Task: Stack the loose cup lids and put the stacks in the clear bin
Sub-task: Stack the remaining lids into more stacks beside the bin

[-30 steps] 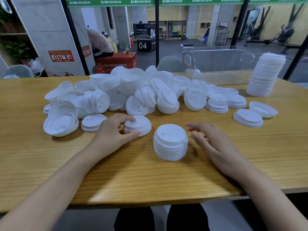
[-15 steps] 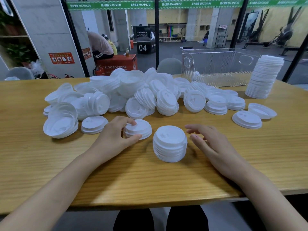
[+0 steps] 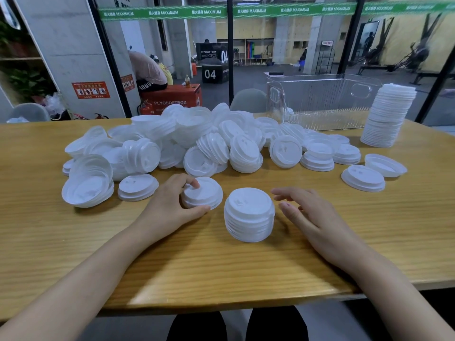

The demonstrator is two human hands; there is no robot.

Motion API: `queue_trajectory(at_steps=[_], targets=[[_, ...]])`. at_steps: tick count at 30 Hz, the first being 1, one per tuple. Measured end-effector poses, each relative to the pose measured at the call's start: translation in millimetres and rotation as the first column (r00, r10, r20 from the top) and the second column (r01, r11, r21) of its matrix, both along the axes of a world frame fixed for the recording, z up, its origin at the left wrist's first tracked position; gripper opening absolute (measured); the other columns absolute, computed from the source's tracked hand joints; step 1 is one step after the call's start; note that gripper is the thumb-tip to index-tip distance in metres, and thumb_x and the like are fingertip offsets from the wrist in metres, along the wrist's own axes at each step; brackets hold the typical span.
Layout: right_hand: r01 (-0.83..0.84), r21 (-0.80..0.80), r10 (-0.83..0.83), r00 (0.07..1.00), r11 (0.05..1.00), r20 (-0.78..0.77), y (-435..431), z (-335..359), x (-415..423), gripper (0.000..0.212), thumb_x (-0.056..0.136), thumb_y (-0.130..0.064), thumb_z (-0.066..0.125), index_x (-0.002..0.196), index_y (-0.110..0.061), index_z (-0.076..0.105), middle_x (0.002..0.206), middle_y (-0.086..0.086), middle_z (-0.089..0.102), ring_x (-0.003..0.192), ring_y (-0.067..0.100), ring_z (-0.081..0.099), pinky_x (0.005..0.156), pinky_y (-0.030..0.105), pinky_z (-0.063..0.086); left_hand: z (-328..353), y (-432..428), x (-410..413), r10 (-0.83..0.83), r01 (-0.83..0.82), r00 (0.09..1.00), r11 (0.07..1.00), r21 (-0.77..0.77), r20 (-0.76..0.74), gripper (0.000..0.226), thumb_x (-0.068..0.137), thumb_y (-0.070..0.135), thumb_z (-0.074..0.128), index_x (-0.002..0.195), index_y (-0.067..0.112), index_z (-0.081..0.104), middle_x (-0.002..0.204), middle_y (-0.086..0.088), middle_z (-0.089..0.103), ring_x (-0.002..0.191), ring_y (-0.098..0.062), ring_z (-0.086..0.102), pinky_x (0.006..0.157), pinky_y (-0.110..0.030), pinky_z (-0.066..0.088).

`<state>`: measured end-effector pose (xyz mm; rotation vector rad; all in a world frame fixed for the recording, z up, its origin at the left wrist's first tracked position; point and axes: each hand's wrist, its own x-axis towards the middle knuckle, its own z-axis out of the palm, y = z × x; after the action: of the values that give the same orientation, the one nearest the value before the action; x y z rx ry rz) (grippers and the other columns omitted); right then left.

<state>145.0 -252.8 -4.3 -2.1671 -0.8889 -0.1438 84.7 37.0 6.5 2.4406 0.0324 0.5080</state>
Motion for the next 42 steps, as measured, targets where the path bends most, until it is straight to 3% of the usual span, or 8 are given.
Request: queue_trajectory(at_steps=[10,16,19,21,23,32,38,42], targets=[[0.011,0.001,-0.011,1.000,1.000,-0.021,-1,1,-1,0.040,0.098,-0.056,0.037,0.129,-0.038,0.055,0.113,-0.026,0.059,0.118,-0.006,0.044,0.090,0.002,0.029,3,-5,-3,0.008,-0.008,1.000,0.999,-0.038,0.000,0.037,0.078,0.032,0.079,0.105,0.028,0.053,0.111,0.021,0.051,0.102,0.003,0.050,0.075,-0.012,0.039],[0.012,0.000,-0.012,0.999,1.000,-0.030,-1,2,-2,0.042,0.094,-0.054,0.037,0.128,-0.039,0.056,0.112,-0.026,0.060,0.118,-0.005,0.043,0.089,0.003,0.030,4,-3,-2,0.049,-0.048,0.998,0.997,-0.062,0.027,0.038,0.076,0.032,0.081,0.105,0.028,0.056,0.113,0.019,0.054,0.103,-0.004,0.050,0.082,-0.019,0.038],[0.014,0.014,-0.013,0.999,1.000,-0.035,-1,0,0,0.040,0.099,-0.057,0.038,0.129,-0.038,0.056,0.113,-0.027,0.059,0.119,-0.005,0.044,0.090,0.003,0.031,11,-6,-4,0.081,-0.062,0.991,0.983,-0.175,0.103,0.043,0.072,0.043,0.083,0.104,0.032,0.057,0.113,0.021,0.058,0.106,0.005,0.049,0.084,-0.005,0.033],[0.013,0.029,-0.012,1.000,0.999,-0.023,-1,0,-1,0.044,0.095,-0.062,0.036,0.129,-0.041,0.054,0.115,-0.029,0.057,0.121,-0.004,0.044,0.092,0.004,0.032,19,-13,-8,0.047,-0.011,0.988,0.970,-0.243,0.145,0.049,0.065,0.060,0.081,0.103,0.039,0.058,0.110,0.026,0.060,0.111,0.008,0.049,0.085,-0.003,0.032],[0.013,0.067,-0.012,1.000,0.998,-0.012,0,2,-2,0.051,0.090,-0.065,0.033,0.129,-0.041,0.053,0.119,-0.030,0.056,0.122,-0.005,0.044,0.091,0.004,0.033,24,-25,-12,-0.033,0.072,0.989,0.958,-0.278,0.143,0.049,0.059,0.066,0.072,0.101,0.044,0.059,0.112,0.026,0.060,0.113,0.006,0.050,0.091,-0.011,0.036],[0.013,0.102,-0.014,1.000,0.995,0.013,-1,3,-2,0.054,0.090,-0.064,0.033,0.130,-0.034,0.055,0.120,-0.025,0.057,0.119,-0.003,0.045,0.090,0.004,0.033,13,-58,-9,-0.260,0.271,0.962,0.951,-0.149,0.086,0.049,0.063,0.063,0.070,0.106,0.044,0.058,0.123,0.028,0.056,0.128,-0.002,0.040,0.106,-0.028,0.032],[0.008,0.098,-0.010,1.000,0.995,0.018,-1,2,-2,0.054,0.091,-0.062,0.033,0.131,-0.033,0.056,0.120,-0.025,0.058,0.119,-0.001,0.046,0.089,0.004,0.033,9,-57,-11,-0.291,0.296,0.954,0.951,-0.087,0.072,0.046,0.066,0.062,0.071,0.106,0.044,0.059,0.126,0.027,0.055,0.129,-0.004,0.040,0.095,-0.001,0.024],[0.009,0.096,-0.011,1.000,0.995,0.013,-1,2,-2,0.052,0.091,-0.063,0.033,0.130,-0.037,0.055,0.119,-0.027,0.057,0.120,-0.002,0.046,0.090,0.005,0.033,6,-57,-12,-0.287,0.291,0.956,0.954,-0.078,0.062,0.047,0.064,0.063,0.070,0.106,0.045,0.058,0.127,0.028,0.054,0.129,-0.002,0.039,0.095,-0.002,0.023]])
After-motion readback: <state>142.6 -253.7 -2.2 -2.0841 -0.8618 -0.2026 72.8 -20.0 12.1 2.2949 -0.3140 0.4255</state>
